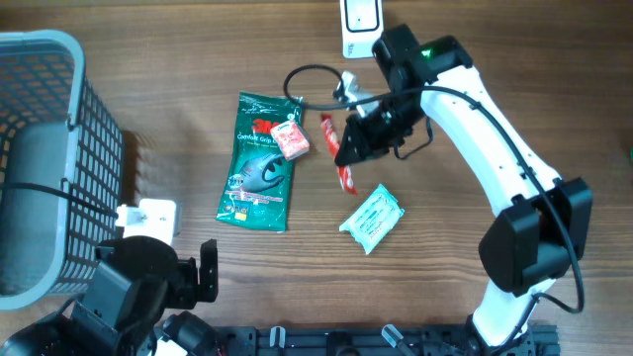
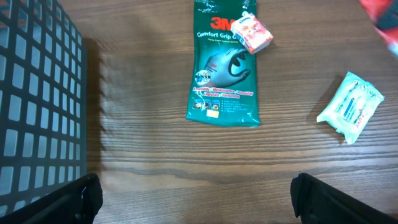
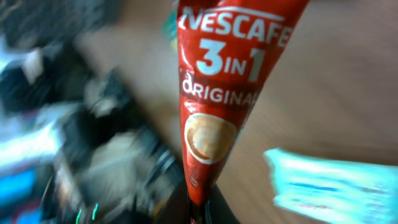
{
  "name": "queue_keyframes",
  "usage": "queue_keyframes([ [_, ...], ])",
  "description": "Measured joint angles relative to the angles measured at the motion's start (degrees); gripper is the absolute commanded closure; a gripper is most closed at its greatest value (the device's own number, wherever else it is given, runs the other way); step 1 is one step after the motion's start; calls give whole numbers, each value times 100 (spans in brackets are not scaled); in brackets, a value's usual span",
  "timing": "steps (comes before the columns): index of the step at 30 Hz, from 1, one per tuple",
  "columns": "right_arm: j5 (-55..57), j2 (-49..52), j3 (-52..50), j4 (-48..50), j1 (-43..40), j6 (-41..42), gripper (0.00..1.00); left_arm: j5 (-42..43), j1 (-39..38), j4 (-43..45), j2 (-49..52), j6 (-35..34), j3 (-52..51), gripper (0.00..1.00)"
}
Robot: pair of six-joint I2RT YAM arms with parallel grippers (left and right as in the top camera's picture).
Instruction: Scan the item barcode
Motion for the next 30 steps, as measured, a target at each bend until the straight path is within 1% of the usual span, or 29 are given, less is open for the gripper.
queue_keyframes([
  [2, -590, -22, 0, -590, 4, -933, 96, 2, 0, 0, 0, 0, 0, 0],
  [4, -1034, -39, -22, -785, 4, -1738, 96, 2, 0, -2, 0, 0, 0, 0],
  [9, -2114, -42, -68, -804, 4, -3521, 96, 2, 0, 0, 0, 0, 0, 0],
  [12, -2859, -42, -74, -804, 4, -4774, 96, 0, 0, 0, 0, 0, 0, 0],
  [14, -3215, -42, -76, -804, 4, -5410, 96, 0, 0, 0, 0, 0, 0, 0],
  [18, -4033, -42, -76, -702, 13, -7012, 96, 0, 0, 0, 0, 0, 0, 0],
  [20, -4323, -42, -76, -319, 79, -7923, 95, 0, 0, 0, 0, 0, 0, 0],
  [23, -4448, -42, -83, 354, 251, -8682, 95, 0, 0, -2, 0, 0, 0, 0],
  [25, -4448, -42, -85, 579, 304, -8839, 95, 2, 0, -2, 0, 0, 0, 0],
  [27, -4450, -42, -94, 1261, 367, -9103, 96, 0, 0, 0, 0, 0, 0, 0],
  [30, -4450, -42, -111, 2608, 367, -9259, 96, 2, 0, 0, 0, 0, 0, 0],
])
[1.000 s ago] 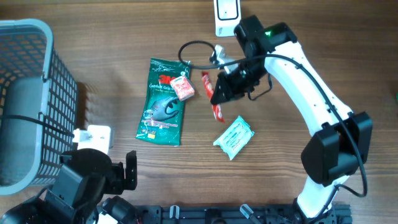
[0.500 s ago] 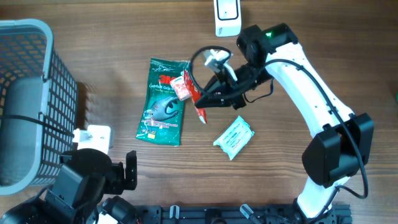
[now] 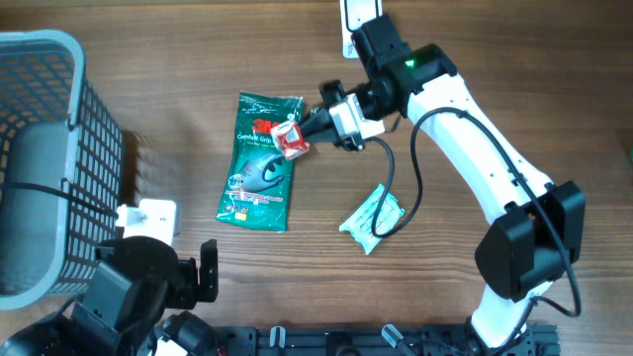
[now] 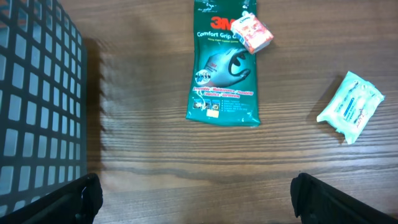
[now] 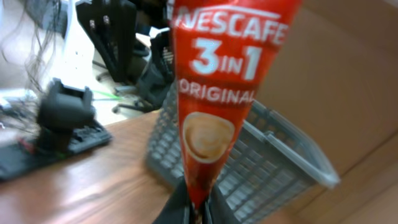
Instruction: Scan the item barcode
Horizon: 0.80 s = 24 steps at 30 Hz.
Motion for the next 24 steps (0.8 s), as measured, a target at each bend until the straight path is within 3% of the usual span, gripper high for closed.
queue_keyframes([
  [9, -2, 0, -31, 2905, 2, -109, 96, -2, 0, -2, 0, 0, 0, 0],
  [14, 0, -2, -35, 3954, 44, -133, 96, -2, 0, 0, 0, 0, 0, 0],
  [24, -2, -44, -33, 4002, 264, -114, 96, 0, 0, 0, 0, 0, 0, 0],
])
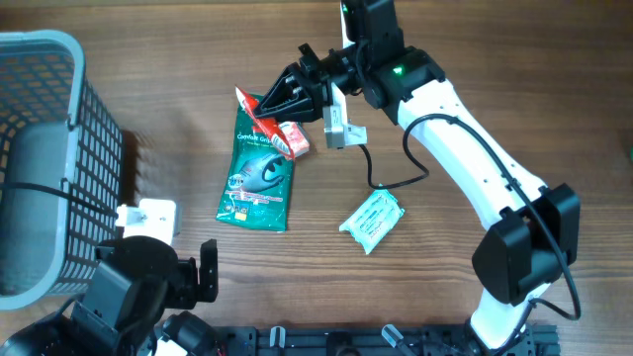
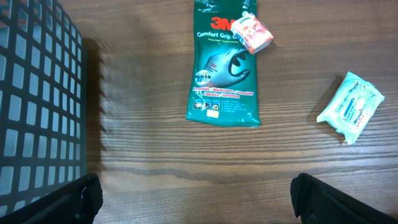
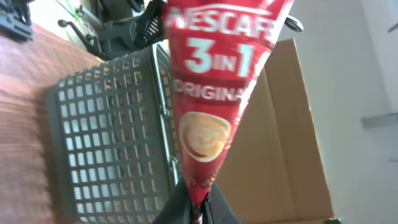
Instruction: Scan the item barcode
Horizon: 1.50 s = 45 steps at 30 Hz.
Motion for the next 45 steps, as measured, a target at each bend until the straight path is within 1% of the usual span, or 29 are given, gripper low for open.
queue_keyframes([
  [1, 2, -2, 2, -219, -9, 57, 96, 0, 0, 0, 0, -2, 0, 0],
  [4, 74, -17, 20, -1368, -83, 599, 96, 0, 0, 2, 0, 0, 0, 0],
  [5, 339, -20, 26, -1985, -157, 1010, 96, -2, 0, 0, 0, -2, 0, 0],
  [6, 511, -22, 24, -2247, -203, 1226, 96, -2, 0, 0, 0, -2, 0, 0],
  [8, 1145, -22, 35, -3099, -293, 1954, 95, -2, 0, 0, 0, -2, 0, 0],
  [11, 1941, -22, 31, -3943, -313, 3283, 95, 0, 0, 0, 0, -4, 0, 0],
  [12, 2103, -22, 31, -4083, -304, 3775, 95, -2, 0, 0, 0, -4, 0, 0],
  [13, 2315, -22, 31, -4131, -302, 4529, 95, -2, 0, 0, 0, -17, 0, 0],
  [16, 2562, -22, 31, -4151, -302, 6214, 96, -2, 0, 0, 0, -17, 0, 0],
  [17, 2671, -22, 31, -4203, -302, 6944, 95, -2, 0, 0, 0, -17, 0, 0],
  [18, 2769, -22, 31, -4275, -302, 7410, 96, 0, 0, 0, 0, -17, 0, 0],
  [19, 3034, -22, 31, -4382, -302, 8273, 95, -2, 0, 0, 0, -17, 0, 0],
  [20, 3434, -22, 31, -4503, -302, 9082, 96, -2, 0, 0, 0, -17, 0, 0],
  [21, 3847, -22, 31, -4518, -302, 9718, 95, -2, 0, -2, 0, -17, 0, 0],
  [22, 4308, -22, 31, -4520, -302, 10279, 87, -2, 0, 0, 0, -17, 0, 0],
  [23, 4896, -22, 31, -4513, -299, 10852, 82, -2, 0, 2, 0, -17, 0, 0],
  [24, 5488, -22, 31, -4518, -291, 11368, 83, -2, 0, 0, 0, -17, 0, 0],
  [26, 6870, -22, 31, -4494, -291, 12609, 96, 0, 0, 0, 0, -17, 0, 0],
  [28, 7569, -22, 26, -4288, -293, 13339, 95, -2, 0, 0, 0, -17, 0, 0],
  [29, 7960, -22, 26, -4151, -297, 13490, 96, 0, 0, 0, 0, -17, 0, 0],
  [32, 8308, -20, 26, -3764, -295, 13820, 95, -2, 0, 0, 0, -17, 0, 0],
  [33, 8360, -17, 26, -3685, -295, 13879, 82, 0, 0, 0, 0, -17, 0, 0],
  [34, 8402, 4, 26, -3613, -295, 13918, 64, -2, 0, -2, 0, -17, 0, 0],
  [35, 8432, 48, 26, -3578, -295, 13938, 57, -2, 0, 0, 0, -17, 0, 0],
  [36, 8443, 105, 26, -3567, -295, 13991, 55, -2, 0, 0, 0, -17, 0, 0],
  [38, 8435, 197, 26, -3565, -295, 14004, 46, -2, 0, 0, 0, -17, 0, 0],
  [42, 8424, 485, 26, -3569, -291, 14050, 44, -2, 0, 0, 0, -17, 0, 0],
  [43, 8380, 579, 26, -3569, -291, 14050, 46, -2, 0, 0, 0, -17, 0, 0],
  [45, 8216, 837, 13, -3558, -291, 14050, 53, -2, 0, -2, 0, -17, 0, 0],
])
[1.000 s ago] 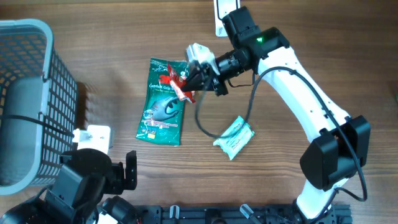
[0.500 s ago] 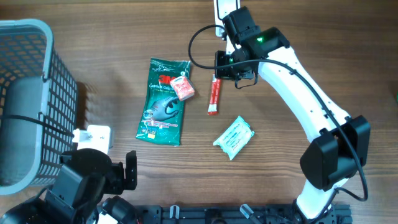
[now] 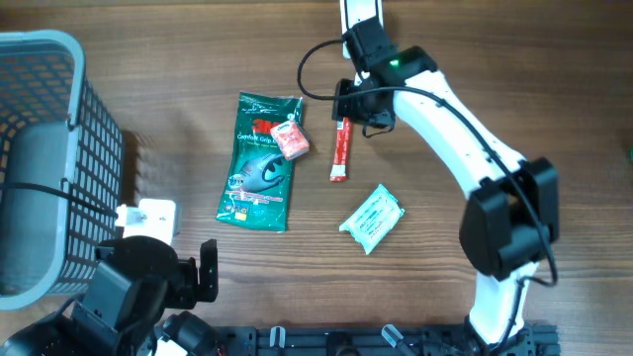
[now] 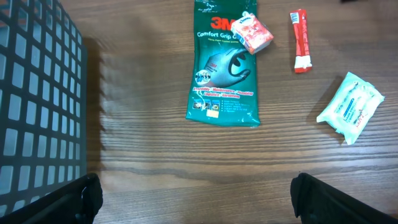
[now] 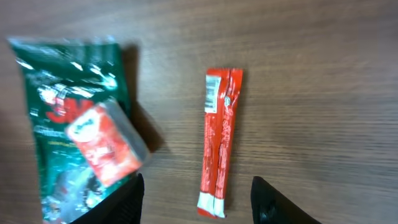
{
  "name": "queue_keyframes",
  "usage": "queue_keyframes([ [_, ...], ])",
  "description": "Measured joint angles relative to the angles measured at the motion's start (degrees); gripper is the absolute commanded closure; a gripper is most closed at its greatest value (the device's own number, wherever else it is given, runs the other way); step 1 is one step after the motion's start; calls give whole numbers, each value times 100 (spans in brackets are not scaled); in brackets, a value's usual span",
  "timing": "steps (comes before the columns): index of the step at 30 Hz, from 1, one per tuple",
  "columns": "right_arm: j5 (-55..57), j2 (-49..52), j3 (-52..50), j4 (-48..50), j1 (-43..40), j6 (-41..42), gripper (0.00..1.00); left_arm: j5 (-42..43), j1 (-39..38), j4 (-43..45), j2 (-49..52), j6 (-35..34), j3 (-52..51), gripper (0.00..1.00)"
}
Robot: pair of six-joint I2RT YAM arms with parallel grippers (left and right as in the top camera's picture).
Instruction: Scan the item barcode
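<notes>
The red Nescafe stick (image 3: 340,150) lies flat on the wooden table, just right of the green pack; it also shows in the left wrist view (image 4: 300,40). My right gripper (image 5: 199,205) is open above the stick (image 5: 221,158), with its near end between the fingers and nothing held. In the overhead view the right gripper (image 3: 358,102) hovers at the stick's far end. My left gripper (image 4: 196,199) is open and empty at the table's front left. A white device (image 3: 359,18) stands at the back edge.
A green 3M glove pack (image 3: 259,161) lies left of the stick with a small red-and-white box (image 3: 289,139) on its corner. A pale wipes packet (image 3: 372,219) lies nearer the front. A grey basket (image 3: 40,158) fills the left side.
My right gripper held the stick up over the green pack; now the stick lies on the table right of the pack and the gripper is open above it. The left arm has not moved.
My right gripper was shut on the stick low over the table near the wipes packet. Then it held the stick turned up toward the left, then farther left over the green pack. Now the stick is down on the table and let go.
</notes>
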Motion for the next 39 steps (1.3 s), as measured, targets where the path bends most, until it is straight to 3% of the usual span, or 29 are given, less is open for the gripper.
queue_keyframes([
  [3, -289, 446, -122, -9, 52, 33, 53, 0, 0, 0, 0, 0, 0, 0],
  [6, -435, 739, -232, -68, 168, 35, 44, 2, 0, 2, 0, 0, 0, 0],
  [9, -507, 791, -245, -70, 227, 37, 42, 0, 0, 2, 0, 0, 0, 0],
  [13, -533, 793, -330, 90, 205, 42, 55, 0, 0, 2, 0, 0, 0, 0],
  [20, -595, 793, -660, 249, 98, 42, 56, 0, 0, 2, 0, 0, 0, 0],
  [27, -1187, 793, -686, 610, -358, -334, 69, 0, 0, 2, 0, 0, 0, 0],
  [35, -1637, 741, -1088, 933, -280, -669, 72, 2, 0, 2, 0, 0, 0, 0],
  [37, -1637, 660, -1259, 1145, -273, -625, 83, 0, 0, 2, 0, 0, 0, 0],
  [38, -1641, 616, -1366, 1248, -275, -603, 94, 0, 0, 0, 0, 0, 0, 0],
  [39, -1650, 588, -1456, 1329, -282, -581, 96, 0, 0, 0, 0, 0, 0, 0],
])
